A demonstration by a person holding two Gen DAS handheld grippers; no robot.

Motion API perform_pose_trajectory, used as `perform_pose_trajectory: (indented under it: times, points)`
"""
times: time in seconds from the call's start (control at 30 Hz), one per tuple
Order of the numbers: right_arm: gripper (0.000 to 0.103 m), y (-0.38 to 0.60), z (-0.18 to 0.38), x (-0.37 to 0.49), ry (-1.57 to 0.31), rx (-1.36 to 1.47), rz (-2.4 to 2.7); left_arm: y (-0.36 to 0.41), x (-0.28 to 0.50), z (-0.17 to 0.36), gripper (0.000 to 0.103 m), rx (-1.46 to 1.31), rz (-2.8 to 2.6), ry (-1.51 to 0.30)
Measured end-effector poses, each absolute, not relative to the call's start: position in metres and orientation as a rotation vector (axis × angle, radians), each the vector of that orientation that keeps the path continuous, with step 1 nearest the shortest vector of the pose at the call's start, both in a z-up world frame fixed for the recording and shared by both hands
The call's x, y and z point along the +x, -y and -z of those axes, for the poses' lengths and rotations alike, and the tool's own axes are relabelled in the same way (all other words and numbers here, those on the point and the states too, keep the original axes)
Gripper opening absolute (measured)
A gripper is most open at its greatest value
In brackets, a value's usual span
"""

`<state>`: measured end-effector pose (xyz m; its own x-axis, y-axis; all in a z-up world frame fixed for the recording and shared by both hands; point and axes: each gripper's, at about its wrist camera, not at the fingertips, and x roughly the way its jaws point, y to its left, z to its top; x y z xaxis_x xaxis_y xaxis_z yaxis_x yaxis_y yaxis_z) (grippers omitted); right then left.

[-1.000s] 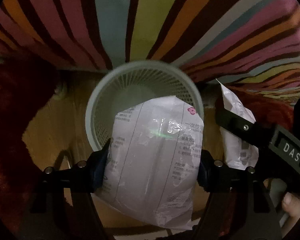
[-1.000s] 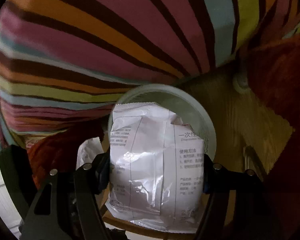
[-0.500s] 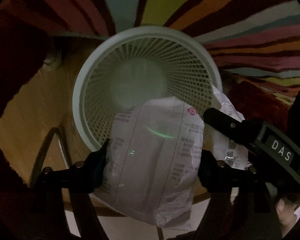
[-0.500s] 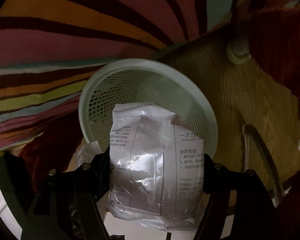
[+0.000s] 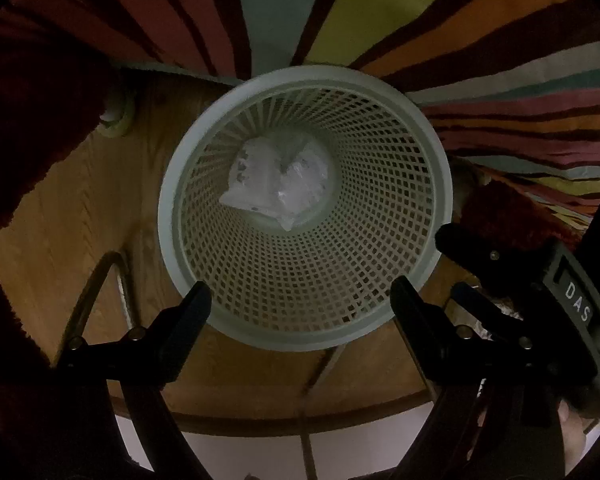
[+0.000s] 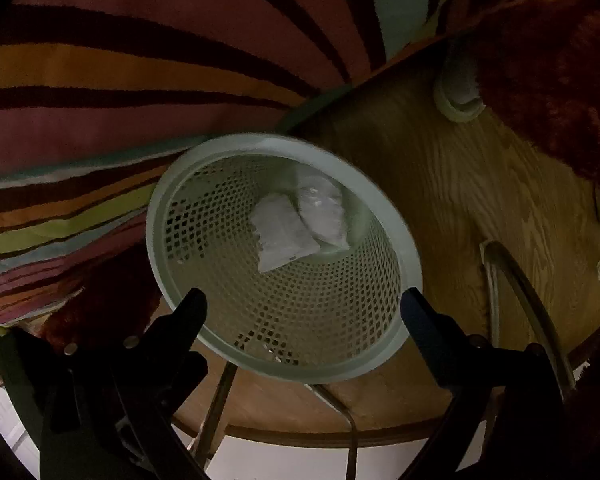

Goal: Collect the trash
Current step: 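Lift the left tool away from the wastebasket back toward the bed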

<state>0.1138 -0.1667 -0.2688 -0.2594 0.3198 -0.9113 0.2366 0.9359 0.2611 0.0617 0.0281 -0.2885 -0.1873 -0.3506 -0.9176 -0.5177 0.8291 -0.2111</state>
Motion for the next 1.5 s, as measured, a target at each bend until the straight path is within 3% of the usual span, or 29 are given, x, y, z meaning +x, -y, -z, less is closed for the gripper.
perform_pose_trajectory:
  times: [0.8, 1.1, 1.5]
  points:
    - [0.093, 0.189, 0.222, 0.108, -1.677, 0.498, -0.127, -0.048, 0.053, 0.233, 0.088, -0.646, -0.203, -1.573]
    - [0.095, 0.175, 0.162, 0.108, -1.433, 0.393, -0.265, -0.049, 0.054, 0.187, 0.088, -0.543, -0.200, -1.413]
    - [0.095, 0.171, 0.052, 0.116, -0.931, 0.094, -0.310, -0.051, 0.062, 0.092, 0.088, -0.307, -0.212, -1.048]
